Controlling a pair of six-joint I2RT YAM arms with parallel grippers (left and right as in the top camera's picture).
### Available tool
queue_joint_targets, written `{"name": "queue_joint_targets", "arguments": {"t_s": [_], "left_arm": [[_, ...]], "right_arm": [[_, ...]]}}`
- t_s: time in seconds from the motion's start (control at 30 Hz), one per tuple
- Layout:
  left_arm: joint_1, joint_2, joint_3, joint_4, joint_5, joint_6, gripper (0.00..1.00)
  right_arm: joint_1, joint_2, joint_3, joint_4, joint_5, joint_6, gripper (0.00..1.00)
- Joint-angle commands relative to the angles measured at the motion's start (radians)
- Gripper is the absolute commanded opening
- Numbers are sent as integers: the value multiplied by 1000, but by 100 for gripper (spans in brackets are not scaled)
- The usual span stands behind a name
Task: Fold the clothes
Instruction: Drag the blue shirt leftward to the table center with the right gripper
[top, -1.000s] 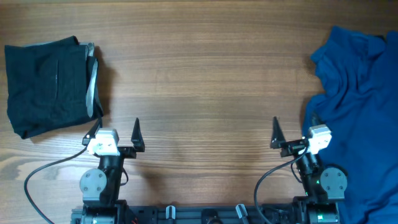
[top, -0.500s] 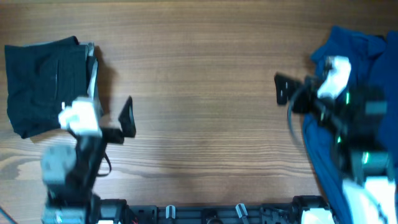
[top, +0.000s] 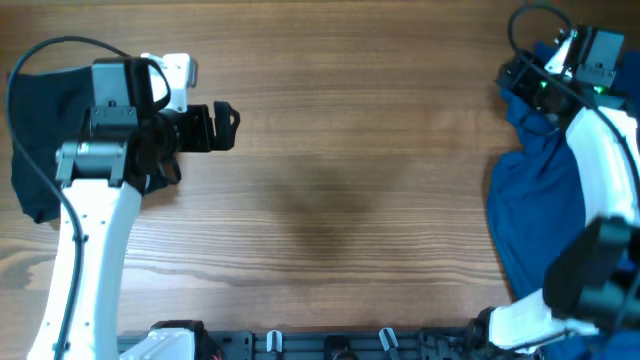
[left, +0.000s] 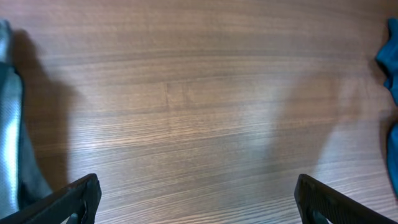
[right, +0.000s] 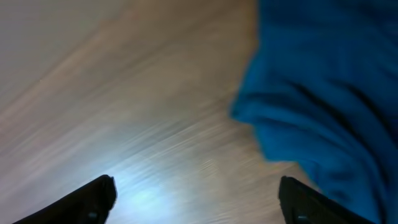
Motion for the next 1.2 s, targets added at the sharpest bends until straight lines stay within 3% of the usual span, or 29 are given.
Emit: {"name": "queue_joint_targets", "arguments": {"t_s": [0.0, 0.17, 0.2, 0.23, 0.27, 0.3, 0.33, 0.4, 0.53, 0.7, 0.8, 1.0, 1.03, 1.07, 1.1, 1.17], "left_arm": [[-5, 31, 15, 42, 85, 8, 100], [-5, 31, 15, 80, 85, 8, 100], [-5, 31, 15, 80, 85, 8, 100], [-5, 31, 15, 80, 85, 8, 100], [-5, 31, 15, 80, 85, 8, 100], [-5, 31, 15, 80, 85, 8, 100], [-5, 31, 15, 79, 85, 8, 100], [-4, 31, 15, 80, 84, 9, 100], [27, 0, 31, 58, 58, 8, 100], [96, -87, 101, -13, 58, 9, 100], [127, -164, 109, -38, 42, 9, 100], [149, -304, 109, -97, -224, 9, 100], [149, -317, 109, -97, -240, 9, 100], [149, -331, 109, -97, -248, 17, 100], [149, -338, 109, -97, -251, 17, 100], [149, -338, 109, -96, -258, 17, 100]], "right_arm": [[-40, 180, 12, 84, 48, -32, 86], [-40, 340, 12, 238, 75, -134, 90], [-40, 351, 12, 272, 75, -156, 85], [-40, 354, 12, 287, 75, -166, 58], [-40, 353, 13, 291, 74, -165, 41], [-40, 341, 13, 285, 73, -165, 14], [-40, 322, 13, 279, 62, -161, 4], [-40, 228, 15, 283, -25, -161, 4], [-27, 17, 45, 328, -259, -154, 4], [109, -156, 60, 338, -309, -95, 4], [290, -157, 60, 299, -332, -48, 4], [889, -36, 59, 298, -369, -5, 7], [988, -19, 59, 299, -373, -27, 13], [1076, -14, 59, 295, -356, -72, 47], [1123, -16, 59, 289, -322, -96, 72], [1144, -44, 64, 251, -253, -114, 82]]}}
